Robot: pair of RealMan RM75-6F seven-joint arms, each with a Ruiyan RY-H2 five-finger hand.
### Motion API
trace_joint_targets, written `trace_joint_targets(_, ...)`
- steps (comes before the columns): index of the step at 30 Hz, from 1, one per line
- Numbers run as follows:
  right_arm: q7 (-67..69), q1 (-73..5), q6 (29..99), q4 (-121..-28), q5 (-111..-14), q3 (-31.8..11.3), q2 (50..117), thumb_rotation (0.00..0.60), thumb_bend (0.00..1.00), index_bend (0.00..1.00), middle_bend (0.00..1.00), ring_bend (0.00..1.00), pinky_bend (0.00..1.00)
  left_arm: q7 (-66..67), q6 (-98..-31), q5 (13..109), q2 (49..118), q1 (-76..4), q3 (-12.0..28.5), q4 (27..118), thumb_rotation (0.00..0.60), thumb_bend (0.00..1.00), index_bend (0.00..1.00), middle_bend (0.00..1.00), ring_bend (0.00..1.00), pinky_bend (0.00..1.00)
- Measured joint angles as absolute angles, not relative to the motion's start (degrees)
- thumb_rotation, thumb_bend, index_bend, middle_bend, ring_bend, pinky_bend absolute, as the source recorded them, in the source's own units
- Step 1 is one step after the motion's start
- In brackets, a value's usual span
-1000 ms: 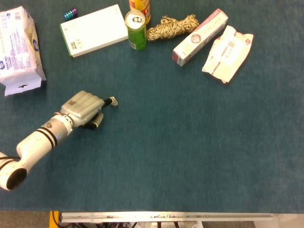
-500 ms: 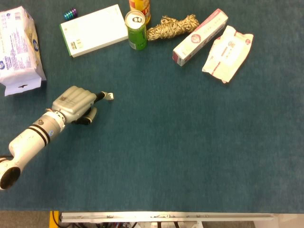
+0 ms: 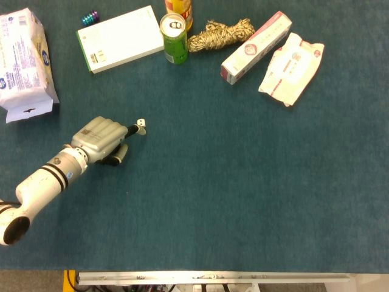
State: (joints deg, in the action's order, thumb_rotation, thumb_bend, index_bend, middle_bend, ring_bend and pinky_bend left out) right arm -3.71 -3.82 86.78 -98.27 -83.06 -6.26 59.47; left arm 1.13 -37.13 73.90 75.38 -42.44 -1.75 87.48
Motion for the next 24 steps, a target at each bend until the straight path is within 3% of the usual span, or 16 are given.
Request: trace_joint_targets(24, -2.52, -3.41, 86.90, -97.17, -82.71, -6.32, 59.65, 0.600, 0.39, 0.22, 0.28, 0.16, 0.20, 2.44, -38.03, 69.52, 77.65, -42.92, 0.56, 84.03, 0.600, 0.67, 0.19, 0.97, 0.97, 0.97)
